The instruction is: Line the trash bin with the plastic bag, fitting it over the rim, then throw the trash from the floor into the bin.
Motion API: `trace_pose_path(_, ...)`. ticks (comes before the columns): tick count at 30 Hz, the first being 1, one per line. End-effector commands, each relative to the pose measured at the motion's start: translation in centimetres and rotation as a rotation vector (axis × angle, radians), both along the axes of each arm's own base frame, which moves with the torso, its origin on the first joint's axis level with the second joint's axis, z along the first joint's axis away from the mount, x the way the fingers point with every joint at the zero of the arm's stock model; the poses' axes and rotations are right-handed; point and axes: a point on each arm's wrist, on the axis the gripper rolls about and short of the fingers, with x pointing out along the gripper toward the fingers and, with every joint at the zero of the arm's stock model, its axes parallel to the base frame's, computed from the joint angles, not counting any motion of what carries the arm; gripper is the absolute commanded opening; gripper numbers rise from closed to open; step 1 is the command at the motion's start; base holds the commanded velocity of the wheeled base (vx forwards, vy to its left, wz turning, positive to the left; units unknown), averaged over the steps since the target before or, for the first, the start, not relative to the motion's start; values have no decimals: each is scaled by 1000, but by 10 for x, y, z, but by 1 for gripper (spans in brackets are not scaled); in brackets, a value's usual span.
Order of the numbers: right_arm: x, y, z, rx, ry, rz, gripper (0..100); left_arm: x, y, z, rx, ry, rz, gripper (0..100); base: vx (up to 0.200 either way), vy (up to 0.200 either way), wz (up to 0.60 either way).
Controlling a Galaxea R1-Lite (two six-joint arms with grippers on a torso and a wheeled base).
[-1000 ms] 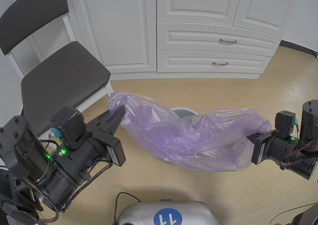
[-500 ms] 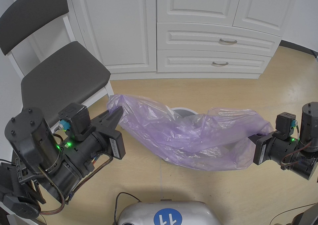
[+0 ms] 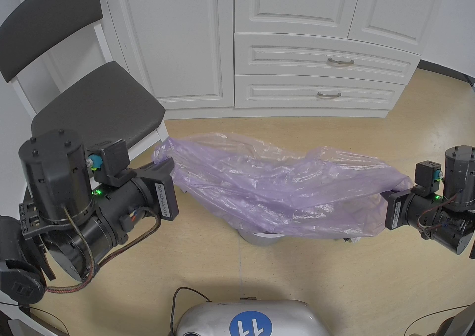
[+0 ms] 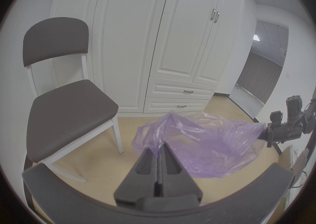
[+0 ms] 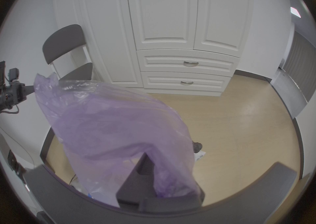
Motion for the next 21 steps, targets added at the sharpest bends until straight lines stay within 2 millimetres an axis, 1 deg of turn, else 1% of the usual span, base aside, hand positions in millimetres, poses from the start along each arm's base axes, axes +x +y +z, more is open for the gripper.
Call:
trace_pose_path(1, 7, -7, -1, -11, 5, -40, 0, 2, 8, 13, -24, -18, 25, 0, 0, 0, 0)
trace_pose_path(5, 7, -8, -4, -31, 14, -38, 0, 7, 14, 10, -5, 2, 47, 0, 0, 0, 0)
trace_pose_path(7, 9, -11, -8, -72, 28, -38, 0, 12, 22, 5, 2, 24, 33, 0, 0, 0, 0)
trace_pose_path(11, 7, -14, -14, -106, 50, -32, 0, 12, 31, -4, 8, 51, -35, 0, 0, 0, 0)
trace_pose_path(14, 7, -17, -17, -129, 60, -32, 0, 10, 36, -4, 5, 56, -67, 0, 0, 0, 0)
trace_pose_path(18, 4, -27, -23, -210, 80, -41, 0, 8, 49, -2, -8, 57, -111, 0, 0, 0, 0)
trace_pose_path(21, 3, -32, -28, -247, 99, -30, 0, 9, 58, -6, 16, 58, -120, 0, 0, 0, 0)
